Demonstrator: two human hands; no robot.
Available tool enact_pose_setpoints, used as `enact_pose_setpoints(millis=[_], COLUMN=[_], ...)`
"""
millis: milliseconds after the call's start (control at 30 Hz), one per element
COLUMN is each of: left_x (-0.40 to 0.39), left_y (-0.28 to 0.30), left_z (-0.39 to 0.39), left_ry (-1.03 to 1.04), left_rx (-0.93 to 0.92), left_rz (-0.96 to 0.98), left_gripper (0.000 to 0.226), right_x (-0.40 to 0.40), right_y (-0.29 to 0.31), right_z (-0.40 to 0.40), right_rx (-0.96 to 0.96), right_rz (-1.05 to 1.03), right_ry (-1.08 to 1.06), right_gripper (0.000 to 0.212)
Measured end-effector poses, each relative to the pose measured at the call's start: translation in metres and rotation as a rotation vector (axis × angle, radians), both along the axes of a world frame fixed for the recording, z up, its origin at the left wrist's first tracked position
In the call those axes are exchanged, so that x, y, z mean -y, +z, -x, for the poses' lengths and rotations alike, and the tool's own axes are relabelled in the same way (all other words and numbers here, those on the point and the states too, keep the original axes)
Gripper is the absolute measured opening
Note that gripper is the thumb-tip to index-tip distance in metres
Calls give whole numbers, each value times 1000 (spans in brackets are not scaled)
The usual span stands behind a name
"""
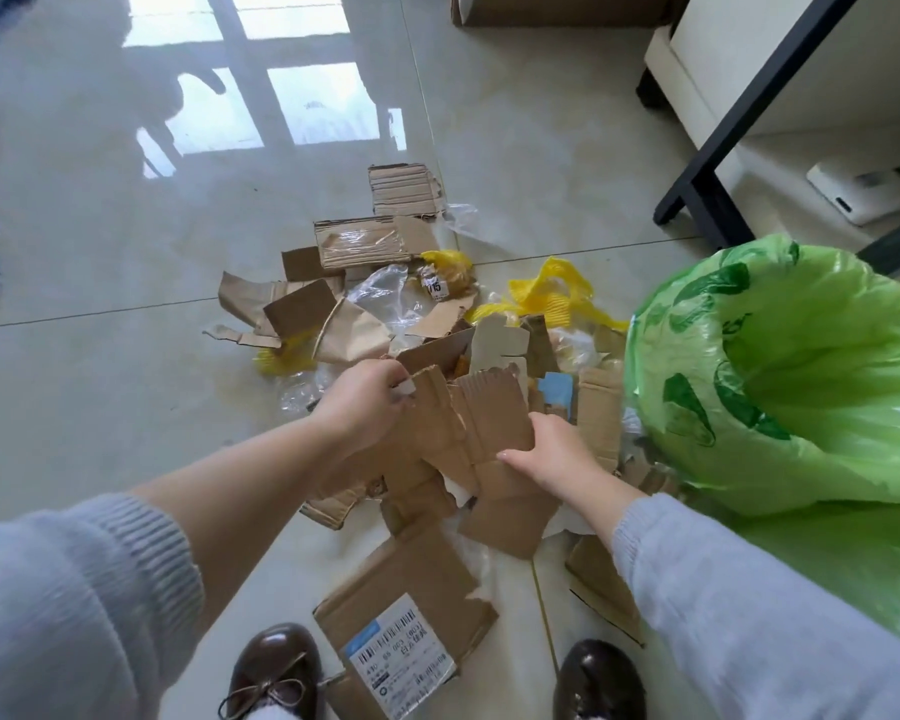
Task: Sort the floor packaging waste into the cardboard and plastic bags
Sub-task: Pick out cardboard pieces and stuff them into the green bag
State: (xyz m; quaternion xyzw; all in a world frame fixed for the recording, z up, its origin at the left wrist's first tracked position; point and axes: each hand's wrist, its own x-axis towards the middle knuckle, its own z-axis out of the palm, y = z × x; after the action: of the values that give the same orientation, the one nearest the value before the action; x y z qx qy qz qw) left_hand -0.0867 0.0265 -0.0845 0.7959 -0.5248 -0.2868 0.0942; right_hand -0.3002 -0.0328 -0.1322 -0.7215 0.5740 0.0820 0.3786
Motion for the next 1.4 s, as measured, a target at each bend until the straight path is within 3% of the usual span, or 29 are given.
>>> enact_pose_setpoints(millis=[167,267,367,500,633,733,833,900,1000,1200,1400], left_x=[7,5,-1,-11,-12,-9,-7,-5,-2,-3,-31], left_y=[-9,-13,-12,-11,-11,-10,-8,-6,0,25,98], left_z=[-3,-7,-11,-19,-20,-24,-32,-36,-41,-42,-42], left_ry=[106,180,266,415,498,540,600,579,562,537,567], left_rx=[-31,-90,-115,-193,-210,-231,-346,-392,-449,-409,-365], left_rz=[17,37,112,187,226,222,197,174,171,248,462], left_gripper=[26,28,35,29,24,34,42,27,11,22,6], right_x=[6,13,20,28,27,30,39,43,44,38,28], right_y=[-1,10,19,17,7,1,-8,-13,-13,6,67], right_z=[22,41,59,51,21,7,3,2,-3,-5,-4], right_rx=[139,290,453,707,664,590,521,445,364,481,716], right_rz=[-93,-162,-254,-394,-446,-375,-309,-226,-104,-121,-237], right_ry=[-140,-257,-501,-805,-768,-720,-689,-689,-716,-831,-857], right_gripper=[46,29,17,19,31,29,42,47,39,36,10])
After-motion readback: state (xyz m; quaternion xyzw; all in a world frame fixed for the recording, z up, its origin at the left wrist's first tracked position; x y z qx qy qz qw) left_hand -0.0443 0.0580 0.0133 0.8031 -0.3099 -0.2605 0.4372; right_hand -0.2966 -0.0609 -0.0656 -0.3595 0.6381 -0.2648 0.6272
